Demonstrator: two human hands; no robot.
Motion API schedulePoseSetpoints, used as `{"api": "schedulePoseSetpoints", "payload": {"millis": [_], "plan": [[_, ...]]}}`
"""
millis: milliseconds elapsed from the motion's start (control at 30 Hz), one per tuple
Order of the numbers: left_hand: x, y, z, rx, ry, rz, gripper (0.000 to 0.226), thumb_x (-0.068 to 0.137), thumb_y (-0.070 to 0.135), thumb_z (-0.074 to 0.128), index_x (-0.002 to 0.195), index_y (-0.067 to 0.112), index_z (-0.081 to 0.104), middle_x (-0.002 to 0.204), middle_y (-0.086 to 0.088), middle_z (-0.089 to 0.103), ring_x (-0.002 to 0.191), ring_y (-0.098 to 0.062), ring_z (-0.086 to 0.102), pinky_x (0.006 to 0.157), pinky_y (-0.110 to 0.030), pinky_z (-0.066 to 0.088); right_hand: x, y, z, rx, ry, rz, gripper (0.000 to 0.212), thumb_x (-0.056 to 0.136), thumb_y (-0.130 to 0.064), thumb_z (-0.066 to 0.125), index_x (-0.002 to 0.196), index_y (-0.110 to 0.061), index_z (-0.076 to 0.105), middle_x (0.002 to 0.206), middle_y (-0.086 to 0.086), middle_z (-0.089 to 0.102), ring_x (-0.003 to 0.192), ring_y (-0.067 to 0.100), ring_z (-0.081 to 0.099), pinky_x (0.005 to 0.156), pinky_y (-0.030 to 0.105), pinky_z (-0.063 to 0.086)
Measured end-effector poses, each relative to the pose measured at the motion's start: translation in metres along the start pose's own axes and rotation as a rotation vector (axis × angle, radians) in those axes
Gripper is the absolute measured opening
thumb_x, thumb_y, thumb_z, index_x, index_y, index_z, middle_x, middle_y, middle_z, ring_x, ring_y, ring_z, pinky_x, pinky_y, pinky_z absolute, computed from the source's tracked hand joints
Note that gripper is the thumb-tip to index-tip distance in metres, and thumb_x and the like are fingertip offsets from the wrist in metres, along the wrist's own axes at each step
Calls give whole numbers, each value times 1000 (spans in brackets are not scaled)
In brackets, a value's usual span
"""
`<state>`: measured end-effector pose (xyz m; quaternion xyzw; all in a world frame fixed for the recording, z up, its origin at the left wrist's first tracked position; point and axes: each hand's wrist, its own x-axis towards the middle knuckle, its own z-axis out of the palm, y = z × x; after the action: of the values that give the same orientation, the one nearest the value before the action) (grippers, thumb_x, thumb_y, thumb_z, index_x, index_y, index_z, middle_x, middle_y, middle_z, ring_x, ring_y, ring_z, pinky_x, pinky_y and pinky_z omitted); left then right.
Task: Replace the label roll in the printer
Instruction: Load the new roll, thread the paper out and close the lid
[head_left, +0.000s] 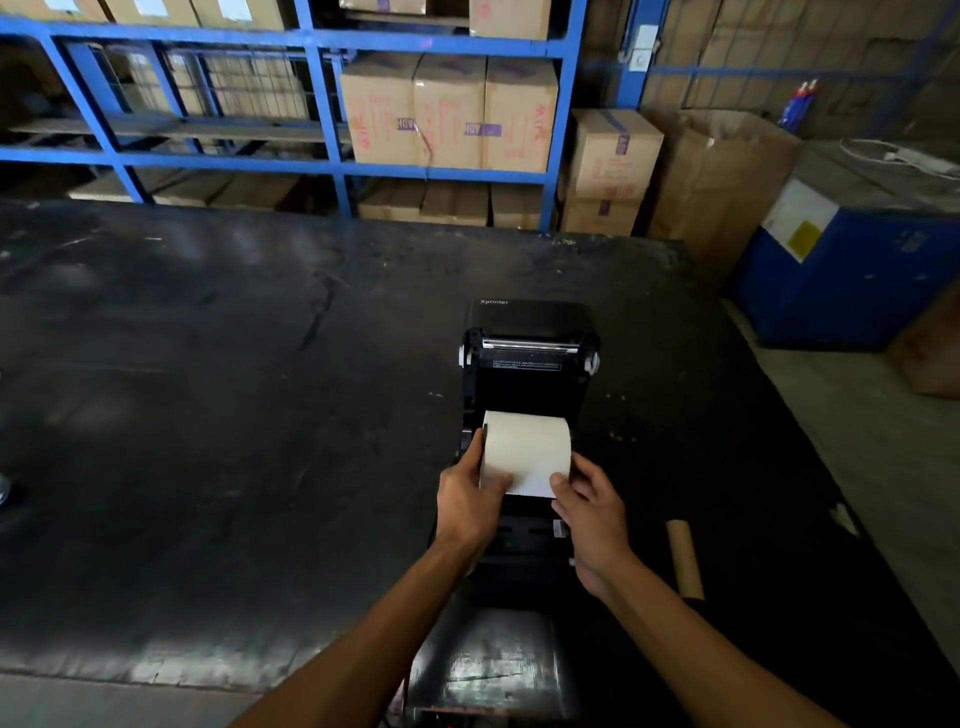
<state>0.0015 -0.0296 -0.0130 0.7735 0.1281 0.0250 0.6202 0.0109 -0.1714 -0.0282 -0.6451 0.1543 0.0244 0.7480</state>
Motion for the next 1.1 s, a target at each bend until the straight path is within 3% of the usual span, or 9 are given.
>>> {"api": "schedulePoseSetpoints", "payload": {"millis": [133,267,467,667,767,867,967,1100], "plan": [[8,-7,0,29,10,-42,68,89,9,64,148,34,42,119,6,72,104,-9,68,93,-27,54,10,5,2,-75,14,-4,39,88,-10,66,125,-19,59,112,8,67,98,17,65,78,29,52],[14,-11,2,47,40,-93,71,89,9,63,149,38,38,121,5,72,105,-11,67,92,-24,51,18,4,3,-121,30,-6,38,88,-9,67,124,-15,60,108,12,69,97,23,66,89,42,54],[23,-10,5,94,37,-143,71,88,10,63,148,38,38,96,6,73,90,-13,69,81,-25,52,24,5,2,-168,46,9,34,89,-11,65,122,-17,62,90,-2,68,81,9,65,66,22,48],[30,-1,2,213,51,-190,71,85,11,66,147,38,42,89,8,68,83,-14,66,70,-23,48,28,5,3,-206,44,29,33,89,-13,65,122,-19,61,88,-3,66,77,7,60,60,20,43],[32,1,-1,216,59,-198,70,83,11,67,144,39,46,93,7,69,84,-14,65,68,-21,48,28,5,3,-213,40,34,34,90,-13,64,123,-18,60,91,0,65,80,9,60,62,23,44],[30,-1,-1,204,78,-194,67,82,11,67,141,39,52,88,7,71,85,-17,69,77,-30,56,28,6,2,-226,31,37,35,90,-11,64,124,-17,58,99,7,67,86,15,62,70,27,48],[28,-3,-1,210,107,-182,62,82,12,66,136,40,56,75,15,68,74,-10,67,68,-28,55,26,7,2,-223,41,37,36,89,-8,64,124,-16,58,104,10,68,94,20,64,78,31,48],[28,-5,-2,210,124,-192,49,82,17,67,129,31,61,88,4,71,77,-12,64,66,-27,49,24,8,1,-305,48,44,35,89,-7,64,123,-14,59,111,10,67,98,24,63,87,38,51]]}}
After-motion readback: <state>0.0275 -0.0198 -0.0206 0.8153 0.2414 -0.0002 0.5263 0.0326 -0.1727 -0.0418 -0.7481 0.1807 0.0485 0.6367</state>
